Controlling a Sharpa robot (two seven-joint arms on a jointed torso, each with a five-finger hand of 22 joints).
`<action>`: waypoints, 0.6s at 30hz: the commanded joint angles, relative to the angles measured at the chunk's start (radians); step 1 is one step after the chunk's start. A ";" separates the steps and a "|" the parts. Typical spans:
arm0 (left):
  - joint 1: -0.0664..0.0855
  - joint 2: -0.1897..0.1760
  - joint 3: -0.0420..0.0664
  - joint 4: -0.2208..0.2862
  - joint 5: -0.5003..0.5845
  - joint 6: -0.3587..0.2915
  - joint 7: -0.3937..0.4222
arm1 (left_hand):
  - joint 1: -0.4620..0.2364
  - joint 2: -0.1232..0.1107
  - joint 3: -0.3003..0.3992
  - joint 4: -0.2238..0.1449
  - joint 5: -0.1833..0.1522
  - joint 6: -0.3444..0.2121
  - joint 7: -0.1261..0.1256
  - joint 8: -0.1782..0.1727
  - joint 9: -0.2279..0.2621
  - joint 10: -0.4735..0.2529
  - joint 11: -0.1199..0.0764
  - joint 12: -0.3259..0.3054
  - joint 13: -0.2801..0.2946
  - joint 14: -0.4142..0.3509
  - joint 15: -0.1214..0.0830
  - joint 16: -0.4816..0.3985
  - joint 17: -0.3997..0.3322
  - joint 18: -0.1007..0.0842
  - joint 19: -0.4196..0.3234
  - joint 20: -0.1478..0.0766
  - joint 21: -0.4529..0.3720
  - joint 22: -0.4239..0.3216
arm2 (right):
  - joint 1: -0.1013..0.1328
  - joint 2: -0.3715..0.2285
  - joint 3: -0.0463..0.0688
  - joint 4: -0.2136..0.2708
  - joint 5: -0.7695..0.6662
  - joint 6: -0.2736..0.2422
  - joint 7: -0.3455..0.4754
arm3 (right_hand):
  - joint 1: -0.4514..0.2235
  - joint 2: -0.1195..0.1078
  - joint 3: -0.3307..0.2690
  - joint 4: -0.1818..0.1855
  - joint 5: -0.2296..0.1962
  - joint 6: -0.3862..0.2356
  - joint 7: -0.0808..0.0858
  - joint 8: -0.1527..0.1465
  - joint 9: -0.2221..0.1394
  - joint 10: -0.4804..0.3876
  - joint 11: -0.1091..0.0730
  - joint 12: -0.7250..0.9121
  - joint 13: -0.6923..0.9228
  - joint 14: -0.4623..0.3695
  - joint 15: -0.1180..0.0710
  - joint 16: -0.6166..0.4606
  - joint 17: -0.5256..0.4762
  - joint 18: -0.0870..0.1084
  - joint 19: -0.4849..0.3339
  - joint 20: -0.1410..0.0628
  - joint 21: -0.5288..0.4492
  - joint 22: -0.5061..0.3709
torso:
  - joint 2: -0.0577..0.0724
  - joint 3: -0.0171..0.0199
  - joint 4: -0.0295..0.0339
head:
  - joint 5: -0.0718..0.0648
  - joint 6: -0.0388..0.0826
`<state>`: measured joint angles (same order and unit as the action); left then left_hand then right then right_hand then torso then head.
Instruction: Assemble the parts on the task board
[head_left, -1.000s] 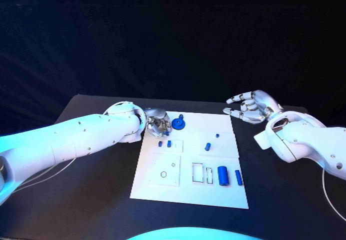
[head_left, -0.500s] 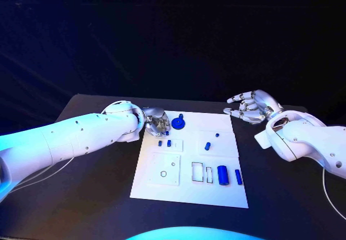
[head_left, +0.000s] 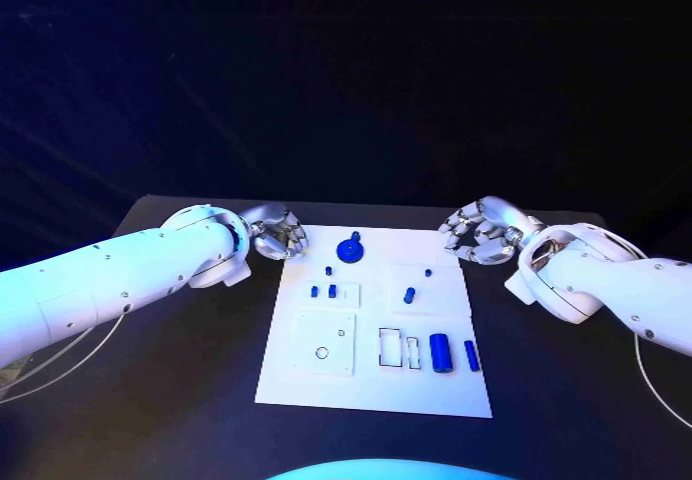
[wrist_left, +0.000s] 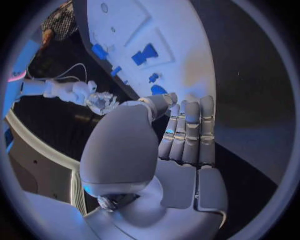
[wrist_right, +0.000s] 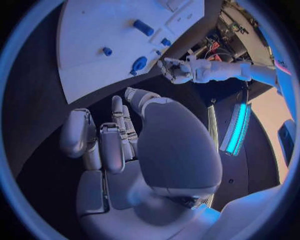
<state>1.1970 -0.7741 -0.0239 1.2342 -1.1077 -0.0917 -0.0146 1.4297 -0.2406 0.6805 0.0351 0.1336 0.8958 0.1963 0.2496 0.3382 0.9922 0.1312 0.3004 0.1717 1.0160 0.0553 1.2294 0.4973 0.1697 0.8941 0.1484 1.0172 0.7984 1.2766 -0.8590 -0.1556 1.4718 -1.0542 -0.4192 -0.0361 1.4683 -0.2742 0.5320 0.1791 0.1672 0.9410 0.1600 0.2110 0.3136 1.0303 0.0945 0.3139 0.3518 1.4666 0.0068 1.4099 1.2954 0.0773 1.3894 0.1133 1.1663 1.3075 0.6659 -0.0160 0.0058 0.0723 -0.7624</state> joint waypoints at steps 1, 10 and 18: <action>0.001 -0.028 0.003 0.033 0.379 -0.116 0.115 | 0.007 0.010 -0.005 -0.008 0.003 -0.003 0.003 0.006 0.001 0.016 0.001 0.023 0.006 -0.002 -0.002 -0.029 -0.022 0.017 -0.008 -0.001 -0.008 -0.004 | -0.010 0.012 -0.001 -0.012 -0.286 0.135 -0.038 | -0.016 -0.007 0.005 -0.014 -0.012 0.012 -0.003 0.008 0.002 0.012 -0.003 -0.023 -0.031 0.029 0.005 0.006 0.005 0.006 0.008 -0.001 0.009 0.040 | 0.001 0.0007 0.0002 | -0.016 0.005; 0.000 -0.101 0.005 0.159 0.742 -0.113 0.250 | -0.007 0.018 -0.021 -0.009 0.003 -0.010 0.006 0.009 0.000 0.006 0.002 0.045 0.011 -0.007 -0.001 -0.071 -0.049 0.016 -0.017 -0.001 -0.032 -0.020 | -0.046 0.060 -0.003 -0.044 -0.503 0.151 -0.102 | -0.051 -0.018 -0.014 -0.038 -0.021 0.008 0.001 0.009 0.000 0.021 0.001 -0.060 -0.084 0.032 0.008 0.007 0.007 0.005 0.011 -0.002 0.009 0.044 | 0.002 -0.0019 0.0004 | -0.030 0.007; 0.000 -0.126 0.005 0.218 0.824 -0.094 0.297 | -0.021 0.018 -0.037 -0.004 0.004 -0.010 0.006 0.013 0.001 -0.002 0.002 0.053 0.012 -0.005 0.001 -0.078 -0.054 0.015 -0.018 0.002 -0.045 -0.030 | -0.065 0.103 -0.003 -0.066 -0.556 0.133 -0.131 | -0.059 -0.016 -0.021 -0.043 -0.021 0.006 0.005 0.008 -0.001 0.021 0.004 -0.067 -0.096 0.033 0.011 0.011 0.013 0.004 0.014 0.000 0.014 0.047 | 0.001 -0.0031 0.0023 | -0.037 0.005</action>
<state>1.1963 -0.8996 -0.0202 1.4430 -0.3857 -0.1871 0.2163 1.4206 -0.2206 0.6511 0.0318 0.1337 0.8902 0.2019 0.2588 0.3380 0.9969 0.1323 0.3513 0.1824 1.0147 0.0539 1.1564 0.4444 0.1698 0.8842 0.1480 0.9748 0.7697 1.2133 -0.7593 -0.1586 1.4103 -1.5318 -0.2993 -0.1336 1.4208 -0.2918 0.5147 0.1374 0.1490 0.9479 0.1600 0.2166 0.3136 1.0487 0.0965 0.2529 0.2563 1.4656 0.0136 1.4163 1.3069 0.0773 1.3970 0.1126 1.1767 1.3073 0.6672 -0.0180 0.0074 0.0379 -0.7563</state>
